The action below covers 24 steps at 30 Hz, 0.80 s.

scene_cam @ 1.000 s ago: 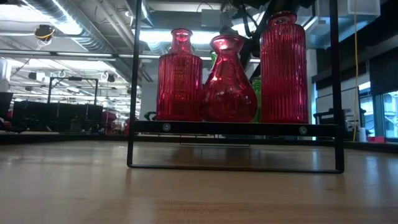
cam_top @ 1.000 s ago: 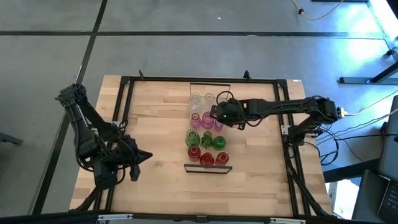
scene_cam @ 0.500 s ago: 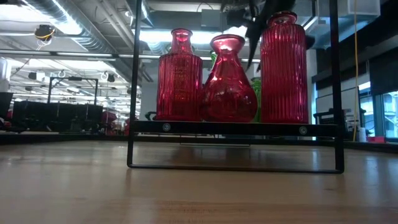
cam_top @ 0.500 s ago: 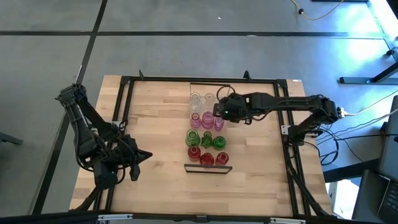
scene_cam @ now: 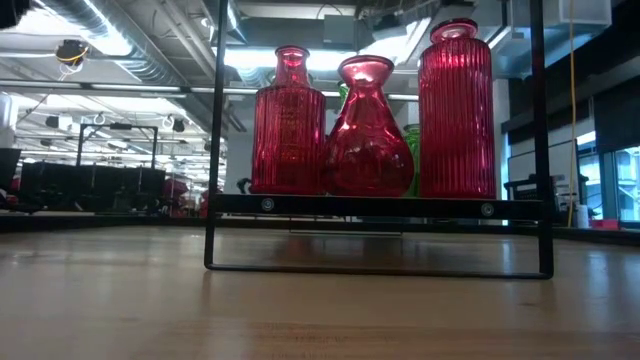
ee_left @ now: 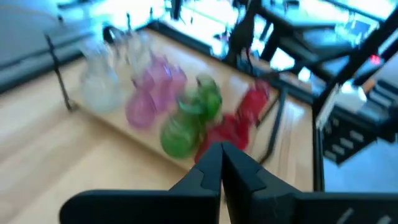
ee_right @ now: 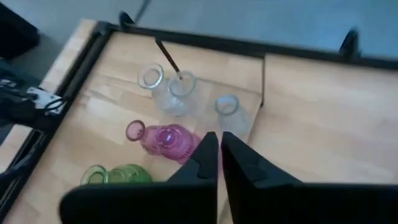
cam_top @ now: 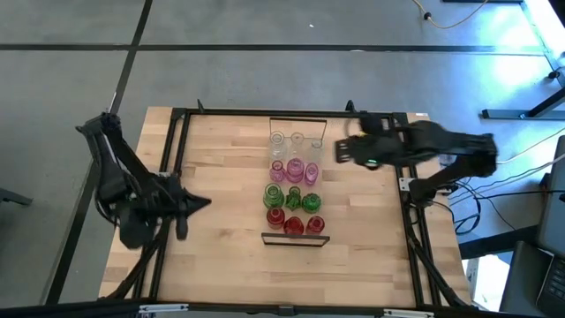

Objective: Sort vases onto shelf
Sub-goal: Return to Home Position

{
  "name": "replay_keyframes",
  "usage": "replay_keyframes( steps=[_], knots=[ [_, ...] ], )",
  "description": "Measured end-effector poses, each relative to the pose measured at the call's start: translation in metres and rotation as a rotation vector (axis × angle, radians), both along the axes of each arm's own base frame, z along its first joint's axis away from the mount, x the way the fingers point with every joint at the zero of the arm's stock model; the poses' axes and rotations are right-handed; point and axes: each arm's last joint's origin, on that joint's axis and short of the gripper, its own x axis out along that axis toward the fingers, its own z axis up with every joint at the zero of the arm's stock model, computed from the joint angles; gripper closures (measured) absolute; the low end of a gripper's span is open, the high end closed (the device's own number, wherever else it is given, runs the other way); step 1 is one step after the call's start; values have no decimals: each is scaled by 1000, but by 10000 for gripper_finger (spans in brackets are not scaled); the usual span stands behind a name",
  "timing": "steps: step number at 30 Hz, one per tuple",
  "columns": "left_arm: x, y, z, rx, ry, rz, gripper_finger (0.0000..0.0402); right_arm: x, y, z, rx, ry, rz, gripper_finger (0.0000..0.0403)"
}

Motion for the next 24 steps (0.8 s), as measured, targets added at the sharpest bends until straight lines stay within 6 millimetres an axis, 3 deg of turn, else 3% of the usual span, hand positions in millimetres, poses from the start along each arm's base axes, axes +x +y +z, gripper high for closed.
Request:
replay_keyframes(
  steps=[7, 12, 16, 20, 24],
  knots=[
    [-15, 48, 24, 60, -113, 126, 401, -57, 15, 25, -178, -45, 165, 401],
    [-13, 72, 34, 50, -159, 252, 401, -94, 13, 28, -251, -117, 247, 402],
    [-1, 75, 41, 64, -159, 233, 401, -124, 9, 20, -299, -211, 288, 403],
    [17, 77, 47, 107, -164, 227, 401, -150, 4, -1, -324, -360, 339, 403],
    [35, 88, 48, 126, -145, 215, 402, -162, 2, -25, -390, -561, 402, 403]
  ],
)
